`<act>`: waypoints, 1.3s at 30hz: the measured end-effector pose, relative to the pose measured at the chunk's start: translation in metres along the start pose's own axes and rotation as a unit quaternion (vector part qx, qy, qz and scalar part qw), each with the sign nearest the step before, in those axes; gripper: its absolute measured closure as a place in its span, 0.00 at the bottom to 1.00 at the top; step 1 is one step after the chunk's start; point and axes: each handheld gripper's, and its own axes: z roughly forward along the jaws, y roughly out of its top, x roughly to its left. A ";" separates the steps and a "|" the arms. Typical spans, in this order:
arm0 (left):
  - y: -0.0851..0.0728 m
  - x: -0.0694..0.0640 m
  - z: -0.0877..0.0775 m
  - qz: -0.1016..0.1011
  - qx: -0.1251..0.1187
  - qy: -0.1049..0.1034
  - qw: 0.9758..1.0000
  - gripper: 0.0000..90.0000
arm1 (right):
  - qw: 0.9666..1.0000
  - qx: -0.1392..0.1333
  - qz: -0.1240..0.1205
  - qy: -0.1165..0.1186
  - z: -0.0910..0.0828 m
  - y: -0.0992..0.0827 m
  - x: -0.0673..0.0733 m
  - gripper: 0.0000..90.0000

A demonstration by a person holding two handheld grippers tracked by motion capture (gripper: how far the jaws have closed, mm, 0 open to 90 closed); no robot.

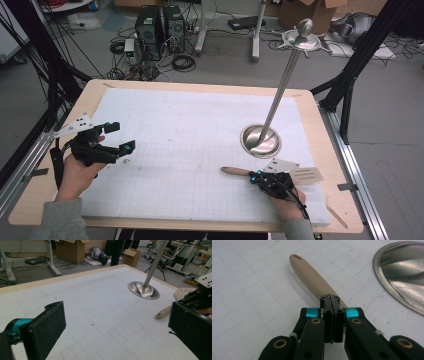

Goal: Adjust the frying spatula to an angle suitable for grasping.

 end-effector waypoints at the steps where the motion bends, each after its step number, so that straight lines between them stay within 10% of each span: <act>1: 0.000 0.000 0.000 0.000 0.001 0.000 1.000 0.02 | 1.000 0.000 -0.001 -0.001 0.001 0.000 -0.001 1.00; 39: -0.005 -0.002 0.008 0.001 0.016 -0.003 1.000 0.02 | 0.999 0.006 0.031 -0.035 0.016 0.009 -0.011 1.00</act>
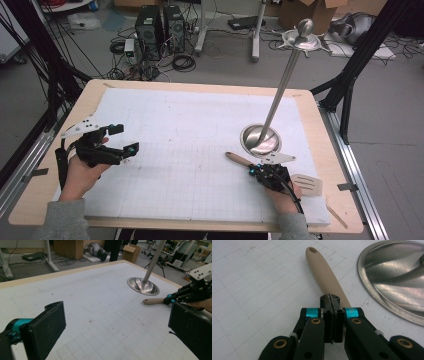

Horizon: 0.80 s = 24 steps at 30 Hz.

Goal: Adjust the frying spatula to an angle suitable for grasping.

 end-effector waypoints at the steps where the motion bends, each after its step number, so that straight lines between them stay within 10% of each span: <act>1: 0.000 0.000 0.000 -0.001 0.000 0.000 1.000 0.02 | 1.000 0.000 0.002 -0.001 0.000 0.000 0.000 1.00; 24: -0.002 0.002 0.003 -0.003 0.006 -0.002 1.000 0.02 | 0.999 -0.024 0.022 -0.017 -0.011 0.007 -0.001 1.00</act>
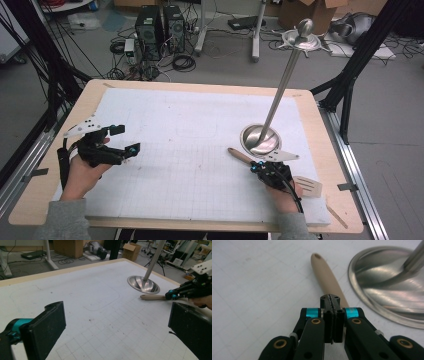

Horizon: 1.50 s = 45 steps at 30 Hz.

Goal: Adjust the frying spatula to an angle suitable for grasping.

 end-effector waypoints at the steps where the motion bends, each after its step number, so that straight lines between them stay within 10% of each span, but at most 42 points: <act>1: 0.000 0.000 0.000 -0.001 0.000 0.000 1.000 0.02 | 1.000 -0.011 0.000 0.002 -0.005 0.002 0.000 1.00; 17: -0.002 0.001 0.003 0.000 0.005 0.000 1.000 0.02 | 0.998 -0.044 0.025 -0.025 -0.042 -0.002 -0.027 1.00; 34: -0.006 0.000 0.009 -0.002 0.018 -0.003 1.000 0.02 | 0.999 -0.024 0.007 -0.022 -0.049 0.004 -0.057 1.00; 45: -0.009 0.000 0.010 -0.005 0.022 -0.001 1.000 0.02 | 0.998 -0.061 -0.001 -0.020 -0.062 0.014 -0.068 1.00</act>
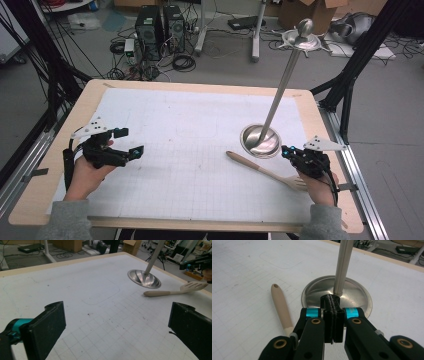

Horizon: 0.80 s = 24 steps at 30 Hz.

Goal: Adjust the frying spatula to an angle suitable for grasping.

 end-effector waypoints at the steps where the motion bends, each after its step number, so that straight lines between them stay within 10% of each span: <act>1: 0.000 0.000 0.000 0.000 0.001 0.000 1.000 0.02 | 1.000 0.002 -0.002 0.002 0.001 0.000 -0.001 1.00; 24: -0.003 0.002 0.000 -0.004 0.002 0.002 1.000 0.02 | 0.991 0.123 -0.035 0.032 0.031 -0.022 0.004 1.00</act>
